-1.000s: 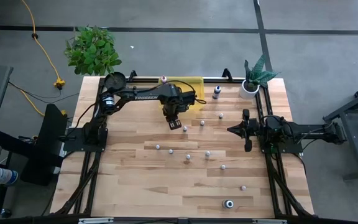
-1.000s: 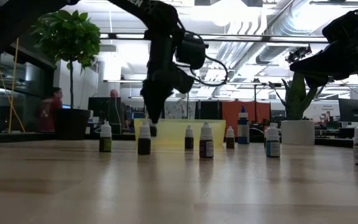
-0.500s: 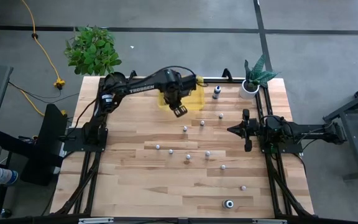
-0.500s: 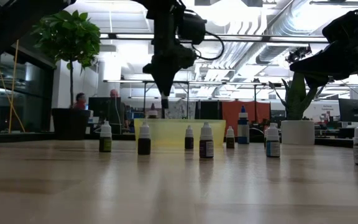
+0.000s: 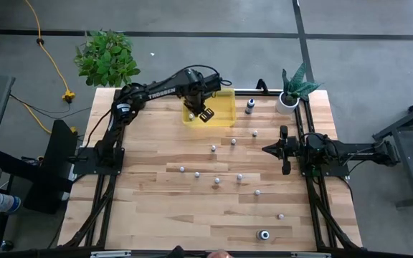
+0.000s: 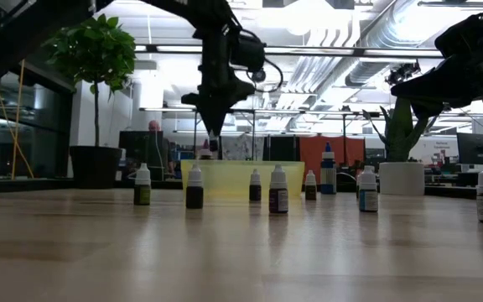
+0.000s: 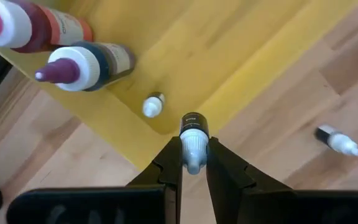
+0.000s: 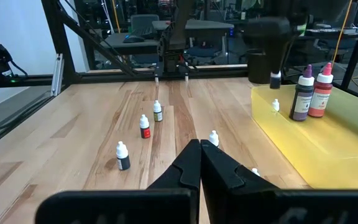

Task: Pick & Place food coloring
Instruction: Put the small black food coloring bottle into the yellow container

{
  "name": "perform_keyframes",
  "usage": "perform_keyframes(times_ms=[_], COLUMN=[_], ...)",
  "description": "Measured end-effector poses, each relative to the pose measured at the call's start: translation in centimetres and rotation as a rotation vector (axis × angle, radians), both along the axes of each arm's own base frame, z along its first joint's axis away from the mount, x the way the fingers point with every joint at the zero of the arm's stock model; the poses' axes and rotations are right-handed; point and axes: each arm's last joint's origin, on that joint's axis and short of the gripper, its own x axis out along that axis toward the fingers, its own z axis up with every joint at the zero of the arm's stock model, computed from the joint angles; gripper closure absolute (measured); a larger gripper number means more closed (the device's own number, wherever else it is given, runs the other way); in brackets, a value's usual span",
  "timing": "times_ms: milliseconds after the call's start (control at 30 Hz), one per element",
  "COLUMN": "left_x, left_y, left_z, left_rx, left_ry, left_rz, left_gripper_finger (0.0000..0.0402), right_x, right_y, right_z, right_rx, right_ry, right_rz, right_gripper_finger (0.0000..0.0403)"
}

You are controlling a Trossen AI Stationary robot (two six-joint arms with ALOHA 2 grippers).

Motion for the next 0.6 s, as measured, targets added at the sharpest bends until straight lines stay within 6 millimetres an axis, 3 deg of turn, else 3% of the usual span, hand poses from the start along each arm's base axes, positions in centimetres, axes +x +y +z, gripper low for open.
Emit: perform_keyframes(times_ms=[600], left_x=[1.8], left_y=[1.3], left_z=[-5.2], left_rx=[-0.026], left_ry=[0.085], left_rz=[0.038], left_gripper_finger=[0.0359], right_x=[0.0], right_y=[0.0], right_z=[0.0], right_rx=[0.0], right_ry=[0.0], right_rz=[0.0], right_gripper_finger=[0.0402])
